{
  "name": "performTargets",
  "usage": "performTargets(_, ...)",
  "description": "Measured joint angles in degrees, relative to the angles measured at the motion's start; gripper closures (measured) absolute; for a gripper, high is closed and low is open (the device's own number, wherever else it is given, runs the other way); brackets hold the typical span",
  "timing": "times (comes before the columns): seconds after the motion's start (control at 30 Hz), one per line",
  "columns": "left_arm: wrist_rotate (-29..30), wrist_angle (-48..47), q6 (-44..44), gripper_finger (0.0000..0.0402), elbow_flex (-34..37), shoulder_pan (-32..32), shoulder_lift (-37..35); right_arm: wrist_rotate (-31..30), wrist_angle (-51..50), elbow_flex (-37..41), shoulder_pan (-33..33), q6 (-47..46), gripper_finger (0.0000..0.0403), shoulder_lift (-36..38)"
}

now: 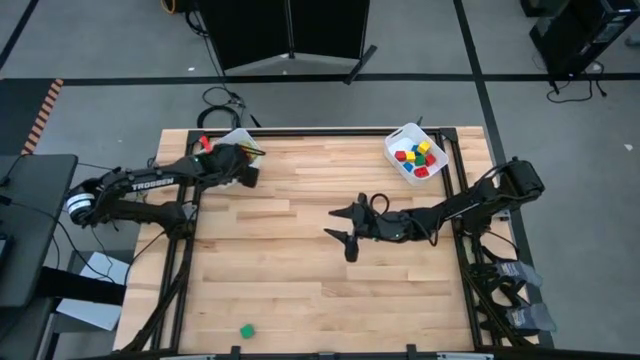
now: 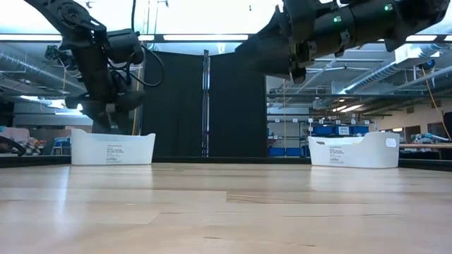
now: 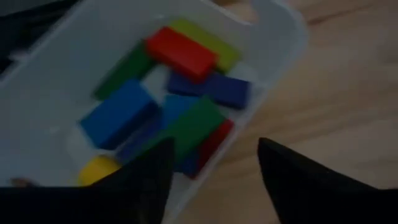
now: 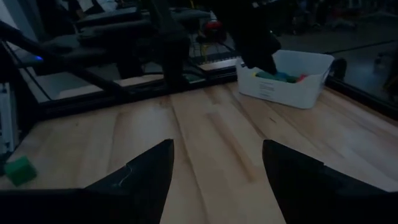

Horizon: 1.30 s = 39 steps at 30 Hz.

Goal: Sort blocks by size
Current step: Put the small green block into the right white bin

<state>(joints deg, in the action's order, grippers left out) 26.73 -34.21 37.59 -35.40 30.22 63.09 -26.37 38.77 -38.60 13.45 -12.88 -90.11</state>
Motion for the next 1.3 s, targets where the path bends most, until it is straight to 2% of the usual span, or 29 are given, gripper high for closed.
performTargets(0.1,-3.8,1.8,-2.4,0.0126,-0.6,-1.1,-0.8,1.1,0.0,-1.4,0.7,0.1,0.0146,-1.0)
performTargets(0.2,-3.1,6.2,-2.6,0.0105,-1.7,-4.5,-3.9,4.0,-0.7,-4.5,1.8,0.9,0.0146,-4.4)
performTargets(0.37,0.1,12.6,-2.6,0.0112,-2.3,-11.9,-13.4,11.6,-4.5,-14.8,4.3,2.8,0.0146,-14.1)
performTargets(0.6,3.4,11.4,0.5,0.0135,-2.4,-21.6,-23.1,20.0,-11.4,-33.7,8.0,9.3,0.013,-28.4)
performTargets(0.93,7.2,12.1,1.6,0.0143,-2.3,-29.9,-23.7,25.4,-21.8,-59.1,10.2,15.5,0.0093,-46.4)
performTargets(1.3,9.3,12.0,1.7,0.0143,-2.3,-33.4,-23.7,30.0,-27.7,-77.1,9.8,14.0,0.0088,-59.5)
